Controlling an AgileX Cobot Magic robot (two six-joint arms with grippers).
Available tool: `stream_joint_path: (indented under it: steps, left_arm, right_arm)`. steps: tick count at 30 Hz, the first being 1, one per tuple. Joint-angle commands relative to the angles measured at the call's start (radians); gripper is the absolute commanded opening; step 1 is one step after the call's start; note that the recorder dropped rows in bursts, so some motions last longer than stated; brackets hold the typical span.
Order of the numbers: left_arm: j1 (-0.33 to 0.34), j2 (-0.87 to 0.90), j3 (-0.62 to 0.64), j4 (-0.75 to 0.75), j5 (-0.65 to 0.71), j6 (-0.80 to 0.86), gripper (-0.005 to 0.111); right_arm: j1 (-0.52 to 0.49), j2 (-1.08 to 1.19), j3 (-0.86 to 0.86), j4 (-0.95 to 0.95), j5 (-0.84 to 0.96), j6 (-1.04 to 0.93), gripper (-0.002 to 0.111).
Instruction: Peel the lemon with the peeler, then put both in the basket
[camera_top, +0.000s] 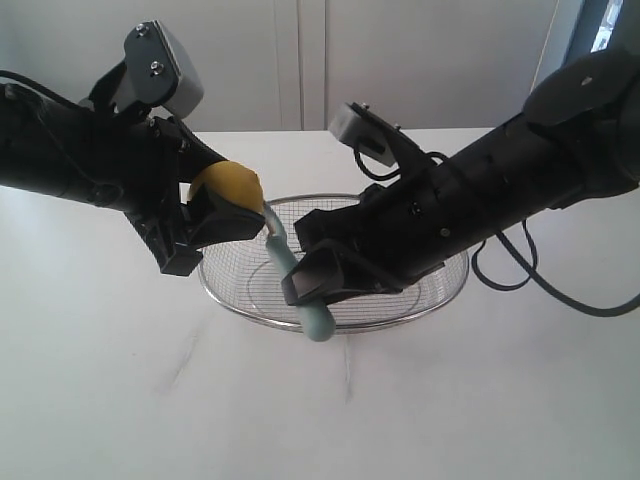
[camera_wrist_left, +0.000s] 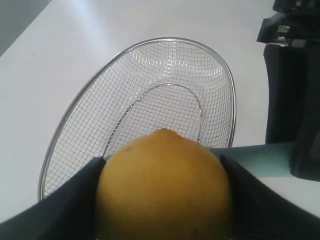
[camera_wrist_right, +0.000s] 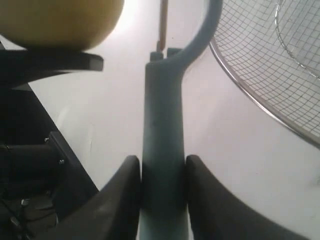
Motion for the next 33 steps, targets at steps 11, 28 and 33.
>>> stream_joint_path:
  steps: [11, 28, 33]
  left_arm:
    - [-0.006, -0.004, -0.001, -0.028, 0.011, -0.007, 0.000]
    - [-0.006, -0.004, -0.001, -0.028, 0.011, -0.007, 0.000]
    - [-0.006, -0.004, -0.001, -0.028, 0.011, -0.007, 0.000]
  right_arm:
    - [0.005, -0.022, -0.003, 0.002, 0.002, -0.011, 0.000]
    - [-0.010, -0.061, -0.004, -0.020, -0.006, -0.011, 0.000]
    - [-0.015, -0.073, -0.004, -0.021, -0.006, -0.011, 0.000]
